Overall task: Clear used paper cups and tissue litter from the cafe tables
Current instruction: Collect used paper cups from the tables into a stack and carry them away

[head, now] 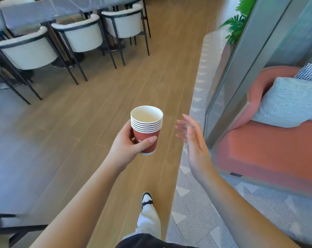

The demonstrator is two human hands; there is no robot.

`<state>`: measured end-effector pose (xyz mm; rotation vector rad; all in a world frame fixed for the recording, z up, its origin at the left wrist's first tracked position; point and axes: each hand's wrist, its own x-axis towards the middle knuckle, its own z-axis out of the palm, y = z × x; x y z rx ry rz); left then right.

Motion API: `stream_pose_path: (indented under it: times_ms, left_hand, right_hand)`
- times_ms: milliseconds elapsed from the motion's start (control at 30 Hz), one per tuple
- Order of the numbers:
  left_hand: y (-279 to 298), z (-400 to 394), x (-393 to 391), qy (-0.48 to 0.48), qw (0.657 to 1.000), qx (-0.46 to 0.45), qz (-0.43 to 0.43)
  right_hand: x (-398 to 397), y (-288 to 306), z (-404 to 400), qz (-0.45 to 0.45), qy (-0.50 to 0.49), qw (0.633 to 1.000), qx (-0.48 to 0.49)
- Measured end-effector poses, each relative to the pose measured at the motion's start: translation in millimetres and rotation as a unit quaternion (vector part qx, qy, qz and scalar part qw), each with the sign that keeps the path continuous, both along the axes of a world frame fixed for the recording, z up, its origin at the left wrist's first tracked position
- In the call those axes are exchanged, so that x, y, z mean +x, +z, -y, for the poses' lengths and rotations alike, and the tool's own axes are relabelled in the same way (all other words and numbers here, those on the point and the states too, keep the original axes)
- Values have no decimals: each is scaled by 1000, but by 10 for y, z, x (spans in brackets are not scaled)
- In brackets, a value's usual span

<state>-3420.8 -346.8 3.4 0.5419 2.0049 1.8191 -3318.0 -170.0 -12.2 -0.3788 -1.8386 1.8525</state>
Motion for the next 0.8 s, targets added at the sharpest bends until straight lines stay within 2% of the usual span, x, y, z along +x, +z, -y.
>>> stream_pose_path:
  times_ms: [467, 800]
  left_hand:
    - [28, -970, -2374, -43, 999, -2, 12]
    - [-35, -2286, -3779, -47, 999, -9, 0]
  right_hand:
    - [-2189, 57, -862, 14, -24, 1000, 11]
    - [-3588, -37, -2166, 21, -31, 999, 4]
